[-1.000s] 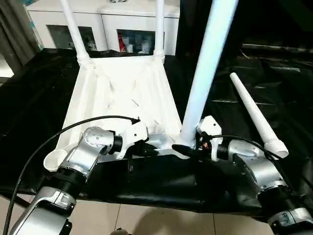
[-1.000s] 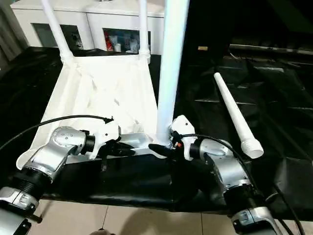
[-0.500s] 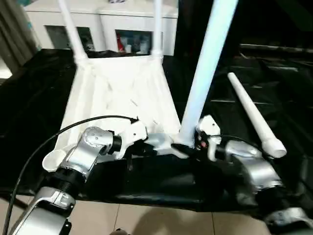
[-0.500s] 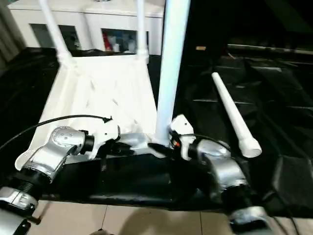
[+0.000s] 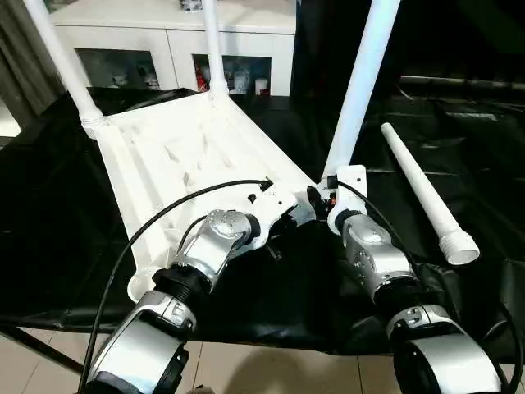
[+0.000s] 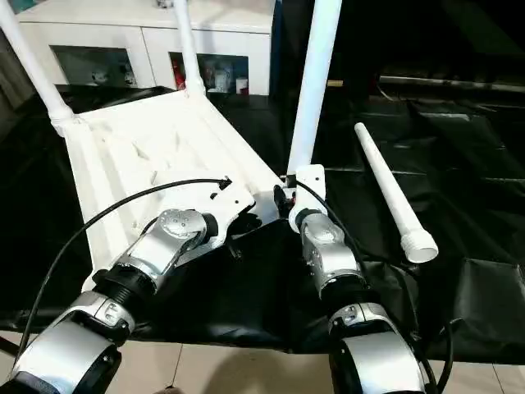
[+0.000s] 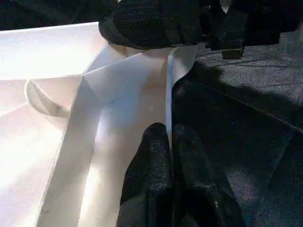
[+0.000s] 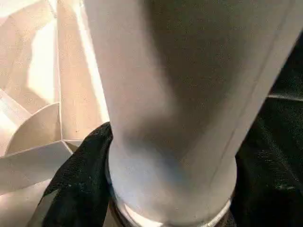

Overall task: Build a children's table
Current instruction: Rotate leg to tighten

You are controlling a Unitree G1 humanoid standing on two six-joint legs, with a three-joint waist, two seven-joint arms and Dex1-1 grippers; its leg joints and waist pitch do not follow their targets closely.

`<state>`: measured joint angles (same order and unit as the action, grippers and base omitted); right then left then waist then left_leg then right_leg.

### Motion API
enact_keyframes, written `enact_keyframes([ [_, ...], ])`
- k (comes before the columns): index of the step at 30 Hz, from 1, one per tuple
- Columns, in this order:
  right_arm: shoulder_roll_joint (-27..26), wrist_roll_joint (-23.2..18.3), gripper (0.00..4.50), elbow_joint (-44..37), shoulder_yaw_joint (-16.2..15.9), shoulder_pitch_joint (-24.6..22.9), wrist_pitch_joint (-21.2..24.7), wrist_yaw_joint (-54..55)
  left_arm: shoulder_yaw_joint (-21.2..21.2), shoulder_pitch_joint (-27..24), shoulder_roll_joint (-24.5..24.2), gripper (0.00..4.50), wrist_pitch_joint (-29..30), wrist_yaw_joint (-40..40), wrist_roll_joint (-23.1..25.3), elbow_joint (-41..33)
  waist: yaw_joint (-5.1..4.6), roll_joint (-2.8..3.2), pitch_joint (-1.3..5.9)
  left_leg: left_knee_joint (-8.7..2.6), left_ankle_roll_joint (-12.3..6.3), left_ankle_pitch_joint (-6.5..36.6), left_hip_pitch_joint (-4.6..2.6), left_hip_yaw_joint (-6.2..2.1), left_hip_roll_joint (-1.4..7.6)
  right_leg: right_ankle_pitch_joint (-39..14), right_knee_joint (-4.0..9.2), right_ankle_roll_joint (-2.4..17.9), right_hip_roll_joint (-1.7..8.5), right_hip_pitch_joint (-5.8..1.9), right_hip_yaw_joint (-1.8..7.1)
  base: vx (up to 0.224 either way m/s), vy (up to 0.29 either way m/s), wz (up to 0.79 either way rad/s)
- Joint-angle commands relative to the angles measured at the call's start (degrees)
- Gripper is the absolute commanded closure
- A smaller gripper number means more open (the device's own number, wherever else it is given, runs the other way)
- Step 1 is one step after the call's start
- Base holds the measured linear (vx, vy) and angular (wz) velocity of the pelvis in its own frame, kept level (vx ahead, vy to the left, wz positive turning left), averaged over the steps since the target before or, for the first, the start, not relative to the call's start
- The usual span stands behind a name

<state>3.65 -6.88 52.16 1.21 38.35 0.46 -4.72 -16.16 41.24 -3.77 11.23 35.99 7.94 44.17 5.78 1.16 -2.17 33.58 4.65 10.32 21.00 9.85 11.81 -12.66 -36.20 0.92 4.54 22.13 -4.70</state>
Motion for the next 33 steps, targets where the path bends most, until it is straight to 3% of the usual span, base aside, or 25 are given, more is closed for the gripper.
enact_keyframes([
  [1, -0.2, -1.0, 1.20, 3.3, 2.3, -1.0, 0.4, -1.1, 2.5, 0.0, -0.3, 4.50, -2.7, -3.1, -1.0, 1.1, 0.05, -0.85, 3.46, -3.17, -3.96, 5.3, -0.10, -0.08, 1.00, -0.5, 4.24, 11.9, 3.87, -3.16, 2.90, 0.000, 0.000, 0.00],
  [8, 1.4, -2.5, 0.55, 2.0, 2.7, -0.1, -3.1, -6.5, 1.7, -0.8, -2.2, 4.50, -6.7, 0.0, -0.9, 0.4, -0.08, -1.00, 3.44, -3.32, -4.16, 6.3, 0.02, -0.17, 1.15, -2.2, 4.35, 11.9, 3.94, -3.24, 2.82, 0.000, 0.000, 0.00],
  [9, 3.5, -3.2, 0.47, -4.0, 1.2, -2.2, -2.2, -13.4, 1.7, -1.7, -3.5, 4.50, -8.1, 2.5, -1.6, -1.1, -0.15, -1.05, 3.38, -3.25, -4.64, 6.0, 0.05, -0.11, 1.14, -1.8, 4.40, 11.8, 3.90, -3.20, 2.85, 0.000, 0.000, 0.00],
  [11, 4.8, -3.5, 0.41, -7.8, 0.3, -3.7, -1.2, -17.4, 1.9, -2.3, -4.2, 4.50, -8.4, 3.9, -2.0, -2.0, 0.02, -1.23, 3.45, -3.10, -5.81, 4.8, 0.31, -0.20, 1.08, 0.4, 4.13, 11.3, 3.83, -3.55, 2.83, 0.000, 0.000, 0.00],
  [14, 8.4, -4.3, 0.08, -14.9, -2.5, -7.0, 2.5, -26.4, 1.5, -3.3, -5.9, 4.50, -9.7, 7.2, -2.6, -3.4, 0.01, -1.08, 3.44, -3.09, -6.39, 5.1, 0.12, -0.19, 1.13, 0.1, 4.31, 11.2, 3.70, -3.39, 2.77, 0.000, 0.000, 0.00],
  [17, 15.4, -3.7, 0.08, -22.6, -7.3, -11.6, 3.8, -37.4, 0.8, -5.0, -8.9, 4.50, -12.1, 14.5, -4.1, -5.8, 0.13, -1.11, 3.40, -3.03, -6.37, 5.5, 0.06, -0.15, 1.29, -0.1, 4.31, 11.3, 3.72, -3.28, 2.89, 0.000, 0.000, 0.00],
  [20, 18.4, -3.9, 0.08, -26.2, -9.0, -13.5, 4.7, -42.7, 0.4, -6.5, -10.7, 4.50, -13.6, 20.9, -6.4, -8.7, 0.05, -1.29, 3.26, -3.18, -5.78, 6.9, 0.07, -0.07, 1.26, -3.2, 4.64, 11.3, 3.74, -3.09, 2.84, 0.000, 0.000, 0.00],
  [25, 20.2, -3.5, 0.08, -30.5, -11.2, -14.8, 6.9, -47.6, 0.1, -8.5, -12.8, 4.50, -9.6, 29.2, -10.9, -15.6, 0.34, -1.15, 3.24, -3.32, -5.48, 6.6, -0.06, -0.12, 1.72, -2.6, 4.22, 12.3, 3.82, -2.76, 2.96, 0.000, 0.000, 0.00],
  [27, 20.1, -3.3, 0.08, -30.7, -12.2, -14.5, 7.0, -47.6, 0.0, -8.8, -13.4, 4.50, -9.5, 30.1, -11.0, -16.4, 0.76, -1.12, 3.27, -3.24, -5.48, 6.3, -0.30, 0.03, 1.68, -2.1, 4.21, 12.6, 3.79, -2.48, 3.05, 0.000, 0.000, 0.00],
  [33, 19.9, -2.7, 0.24, -30.4, -12.7, -14.2, 7.5, -48.5, 0.2, -9.0, -14.0, 4.50, -9.8, 30.5, -10.4, -16.3, 0.85, -1.42, 3.33, -3.15, -5.07, 5.5, 0.17, -0.01, 1.42, -0.9, 3.97, 11.8, 3.76, -2.73, 2.99, 0.000, 0.000, 0.00],
])
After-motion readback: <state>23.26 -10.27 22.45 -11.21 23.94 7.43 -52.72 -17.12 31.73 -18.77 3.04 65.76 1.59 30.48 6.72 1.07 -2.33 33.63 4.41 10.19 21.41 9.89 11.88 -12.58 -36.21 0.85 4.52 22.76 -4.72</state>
